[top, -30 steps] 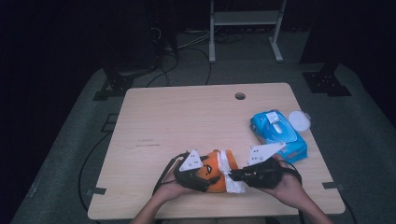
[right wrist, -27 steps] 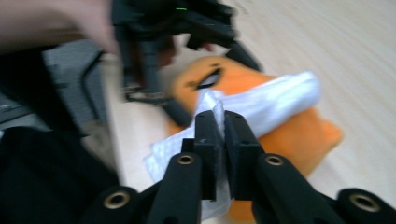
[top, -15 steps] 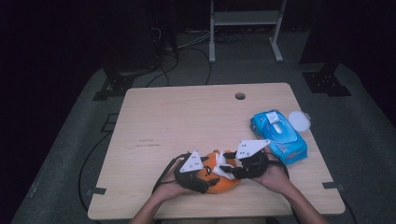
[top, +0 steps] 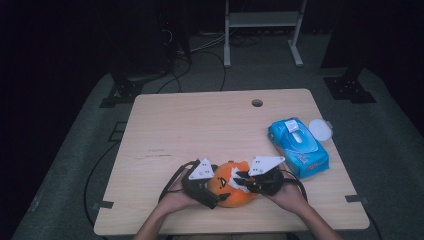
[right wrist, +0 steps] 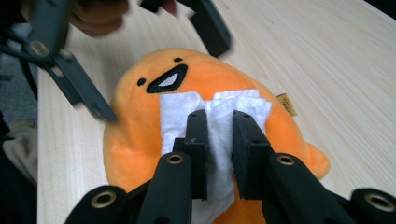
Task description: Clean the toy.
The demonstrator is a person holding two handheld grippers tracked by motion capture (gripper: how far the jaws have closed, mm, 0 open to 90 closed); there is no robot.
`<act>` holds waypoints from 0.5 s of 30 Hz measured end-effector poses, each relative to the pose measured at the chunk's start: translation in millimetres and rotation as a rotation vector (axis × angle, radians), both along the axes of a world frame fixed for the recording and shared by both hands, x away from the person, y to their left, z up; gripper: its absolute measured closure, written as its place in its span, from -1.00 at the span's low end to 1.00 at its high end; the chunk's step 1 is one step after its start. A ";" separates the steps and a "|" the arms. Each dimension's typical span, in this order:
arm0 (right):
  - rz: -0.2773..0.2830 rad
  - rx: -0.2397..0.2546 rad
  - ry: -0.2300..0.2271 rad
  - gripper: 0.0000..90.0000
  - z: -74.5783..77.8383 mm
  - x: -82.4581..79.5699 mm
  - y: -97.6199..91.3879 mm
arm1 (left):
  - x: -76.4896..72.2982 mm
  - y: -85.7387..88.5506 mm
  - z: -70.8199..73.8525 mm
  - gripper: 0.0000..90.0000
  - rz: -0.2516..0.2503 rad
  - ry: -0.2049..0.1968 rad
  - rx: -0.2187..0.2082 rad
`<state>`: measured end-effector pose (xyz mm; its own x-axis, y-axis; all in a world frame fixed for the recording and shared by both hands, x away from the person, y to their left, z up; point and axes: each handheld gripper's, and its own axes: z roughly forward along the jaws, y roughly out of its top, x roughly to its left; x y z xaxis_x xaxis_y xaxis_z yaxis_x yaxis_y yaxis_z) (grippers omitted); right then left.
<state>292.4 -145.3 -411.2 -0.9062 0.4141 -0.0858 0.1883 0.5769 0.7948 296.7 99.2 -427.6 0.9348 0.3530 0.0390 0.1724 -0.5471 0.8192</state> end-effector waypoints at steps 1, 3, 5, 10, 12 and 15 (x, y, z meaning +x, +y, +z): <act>-0.014 0.004 0.003 0.71 0.3 -0.1 -2.1 | -0.8 3.9 0.2 -0.88 -0.001 -0.002 0.015; -0.037 0.012 0.003 0.71 0.9 0.8 -7.4 | -1.3 9.8 -3.2 -0.74 -0.013 0.008 0.027; -0.048 0.028 0.018 0.72 0.6 2.8 -13.1 | -0.8 9.0 -7.3 -0.63 -0.018 0.007 0.033; -0.084 0.015 -0.010 0.77 5.4 3.9 -17.8 | 9.9 1.8 -5.8 -0.33 0.027 0.020 -0.007; -0.100 0.009 -0.039 0.79 10.6 1.9 -17.9 | 18.0 0.0 -6.0 -0.30 0.037 0.053 -0.016; -0.079 0.022 -0.035 0.79 13.4 -1.6 -12.4 | 27.9 -2.7 -6.1 -0.29 0.035 0.089 -0.006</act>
